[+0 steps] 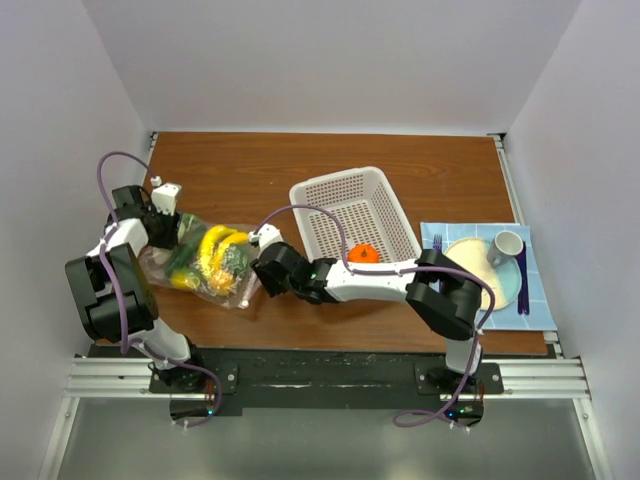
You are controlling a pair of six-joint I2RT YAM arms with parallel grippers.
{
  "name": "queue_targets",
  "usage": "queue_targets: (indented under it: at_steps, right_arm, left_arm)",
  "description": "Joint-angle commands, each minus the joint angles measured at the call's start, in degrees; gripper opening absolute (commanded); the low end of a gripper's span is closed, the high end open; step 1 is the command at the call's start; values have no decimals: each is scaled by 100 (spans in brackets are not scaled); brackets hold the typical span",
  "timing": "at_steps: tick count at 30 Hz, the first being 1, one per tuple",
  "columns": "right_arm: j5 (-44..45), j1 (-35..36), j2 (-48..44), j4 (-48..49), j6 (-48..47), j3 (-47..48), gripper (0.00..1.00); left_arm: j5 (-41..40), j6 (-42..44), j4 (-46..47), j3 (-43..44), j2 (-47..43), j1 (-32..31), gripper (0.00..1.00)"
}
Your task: Open the zip-top bag and remove the fake food
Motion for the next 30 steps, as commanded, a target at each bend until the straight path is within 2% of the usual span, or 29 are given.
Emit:
queue_targets:
  at_steps: [1, 3, 6, 12, 16, 19, 24, 30]
  right_arm:
    - [-190, -173, 43, 442, -51, 294, 65]
    - [-313, -217, 140, 636, -77, 391, 75]
    - [-498, -278, 412, 803, -69, 540, 83]
    - [-1024, -357, 791, 1348, 54, 611, 91]
    - [-1419, -348, 738, 2338, 19, 278, 99]
    - [-1605, -340, 720, 2823, -51, 66, 99]
    - [-1597, -331, 878, 2966, 1, 180, 99]
    - [-1430, -322, 1239, 2983, 115, 321, 99]
  left_arm:
    - [-289, 236, -91, -166, 191, -59, 0]
    - [-272, 236, -118, -201, 173, -130, 0]
    - [-236, 219, -179, -210, 129, -235, 0]
    - [-289, 158, -232, -210, 164, -525, 0]
    - [-368, 61, -267, -218, 278, -692, 0]
    - [-395, -80, -372, -236, 305, -859, 0]
    - [35, -194, -978, -315, -54, -1105, 0]
    - [1248, 428, -2718, 27, -608, -1097, 0]
